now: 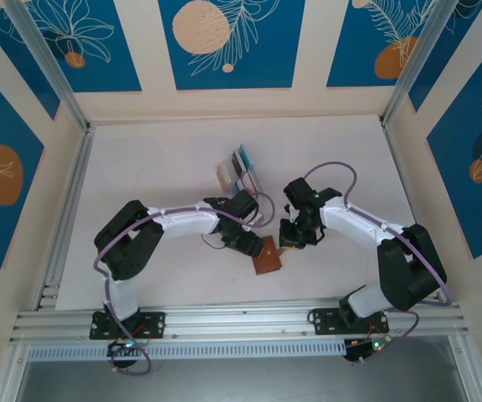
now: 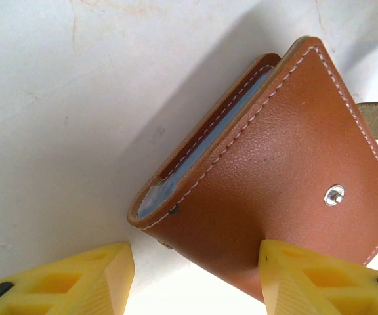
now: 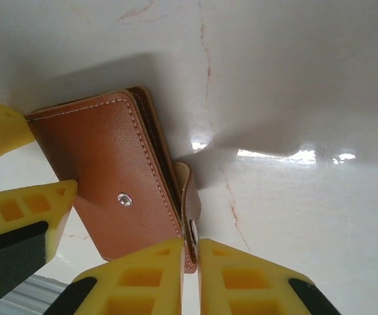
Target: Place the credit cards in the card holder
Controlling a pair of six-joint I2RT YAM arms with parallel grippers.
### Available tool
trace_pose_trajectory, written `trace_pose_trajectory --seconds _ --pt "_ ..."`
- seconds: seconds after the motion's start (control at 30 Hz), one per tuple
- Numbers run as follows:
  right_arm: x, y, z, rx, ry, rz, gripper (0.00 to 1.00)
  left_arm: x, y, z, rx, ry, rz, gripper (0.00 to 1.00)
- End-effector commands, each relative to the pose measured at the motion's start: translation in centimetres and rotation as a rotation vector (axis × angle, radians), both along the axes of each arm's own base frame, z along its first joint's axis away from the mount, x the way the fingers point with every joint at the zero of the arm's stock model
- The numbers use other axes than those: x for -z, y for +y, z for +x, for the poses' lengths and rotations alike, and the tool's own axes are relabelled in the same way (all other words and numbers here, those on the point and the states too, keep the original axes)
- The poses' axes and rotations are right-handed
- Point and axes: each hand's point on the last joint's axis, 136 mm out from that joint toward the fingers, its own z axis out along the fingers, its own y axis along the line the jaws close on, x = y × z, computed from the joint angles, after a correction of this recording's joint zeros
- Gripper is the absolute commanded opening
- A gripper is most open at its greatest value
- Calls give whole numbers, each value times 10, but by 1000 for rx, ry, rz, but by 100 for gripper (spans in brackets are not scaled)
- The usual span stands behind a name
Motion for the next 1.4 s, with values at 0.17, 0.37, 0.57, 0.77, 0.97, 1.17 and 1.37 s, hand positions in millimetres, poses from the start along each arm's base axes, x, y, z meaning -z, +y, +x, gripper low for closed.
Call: trace_pose_trajectory --seconds 0.17,0.37,0.57,0.77,0.97,1.17,1.37 --pt "5 3 -7 -7 42 29 7 32 19 -14 30 26 133 52" --pt "-6 16 -5 -19 25 110 0 36 20 -16 25 37 134 52" --pt "-12 33 -5 -38 28 196 0 37 17 -16 16 43 123 52" --pt "-2 42 -9 -60 64 202 0 38 17 -17 11 48 118 51" --pt "7 52 -12 -78 92 206 0 40 16 -18 8 55 113 51" --pt "18 55 -15 -87 119 192 0 39 15 -18 5 57 108 51" --pt "25 51 -17 -82 143 167 0 40 14 -19 5 60 106 50"
